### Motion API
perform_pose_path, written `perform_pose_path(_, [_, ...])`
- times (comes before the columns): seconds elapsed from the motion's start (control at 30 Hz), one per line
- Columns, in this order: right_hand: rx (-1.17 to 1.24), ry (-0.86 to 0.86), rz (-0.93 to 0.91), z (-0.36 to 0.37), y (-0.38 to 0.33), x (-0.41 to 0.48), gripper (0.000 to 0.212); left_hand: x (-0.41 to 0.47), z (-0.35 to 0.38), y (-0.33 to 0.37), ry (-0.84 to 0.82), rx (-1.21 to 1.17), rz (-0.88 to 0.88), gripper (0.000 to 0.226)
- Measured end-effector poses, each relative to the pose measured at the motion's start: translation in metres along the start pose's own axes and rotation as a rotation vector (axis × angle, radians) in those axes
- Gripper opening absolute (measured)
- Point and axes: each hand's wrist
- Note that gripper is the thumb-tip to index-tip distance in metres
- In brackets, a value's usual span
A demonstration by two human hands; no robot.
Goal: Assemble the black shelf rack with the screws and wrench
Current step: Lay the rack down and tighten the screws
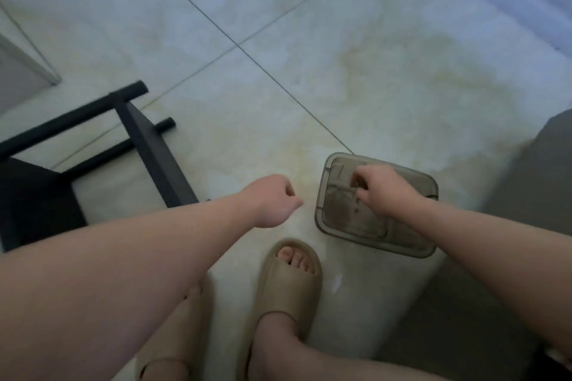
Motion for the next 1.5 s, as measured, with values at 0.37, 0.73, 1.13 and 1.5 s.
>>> perform_pose_path(0.37, [0.504, 0.360, -0.151, -0.131, -0.128, -0.117, 0.015, -0.169, -0.091, -0.013, 0.333, -0.130, 0.000, 0.020])
perform_pose_path(0.73, [0.975, 0.313, -0.263, -0.146, -0.209, -0.239, 0.009, -0.312, -0.089, -0.046, 0.570, -0.596, 0.095, 0.009])
perform_pose_path(1.13, [1.024, 0.169, -0.293, -0.117, -0.277, -0.247, 0.015, -0.338, -0.100, -0.078, 0.509, -0.583, 0.256, 0.023])
perform_pose_path(1.5, [0.926, 0.030, -0.357, -0.118, -0.290, -0.235, 0.008, -0.314, -0.115, -0.087, 0.574, -0.481, 0.291, 0.006])
Point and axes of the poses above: each hand's wrist, its own x-axis towards the middle knuckle, its own z-axis out of the palm, y = z × x, and after that the axes turned 9 degrees about -x, right-handed
